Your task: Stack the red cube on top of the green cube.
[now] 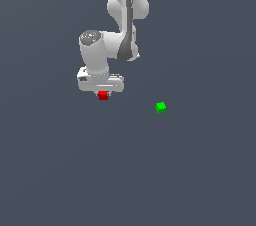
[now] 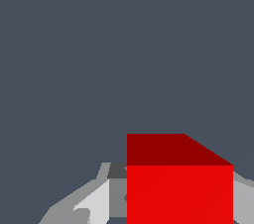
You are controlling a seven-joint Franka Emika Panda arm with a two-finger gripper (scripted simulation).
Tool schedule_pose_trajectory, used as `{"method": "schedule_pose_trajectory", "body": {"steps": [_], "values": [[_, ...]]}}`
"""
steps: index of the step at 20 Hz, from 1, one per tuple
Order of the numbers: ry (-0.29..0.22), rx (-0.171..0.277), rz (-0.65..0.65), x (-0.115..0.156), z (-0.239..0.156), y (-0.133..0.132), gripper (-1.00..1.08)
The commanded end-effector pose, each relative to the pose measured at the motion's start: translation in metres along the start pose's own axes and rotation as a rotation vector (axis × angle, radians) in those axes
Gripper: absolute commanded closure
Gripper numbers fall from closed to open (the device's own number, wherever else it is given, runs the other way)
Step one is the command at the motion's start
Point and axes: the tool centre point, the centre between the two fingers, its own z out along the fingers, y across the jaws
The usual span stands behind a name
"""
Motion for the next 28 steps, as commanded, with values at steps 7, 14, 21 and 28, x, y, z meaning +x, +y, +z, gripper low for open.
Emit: {"method": "schedule_pose_trajectory", "body": {"steps": [7,14,21,28], "values": [[0.0,0.0,-0.001,-0.001,0.006,-0.032,1.08],[0.001,0.0,-0.001,-0.002,0.018,-0.092,1.08],[0.001,0.001,-0.001,-0.002,0.034,-0.175,1.08],[0.001,0.001,-0.001,-0.001,0.048,-0.246,1.08]]}}
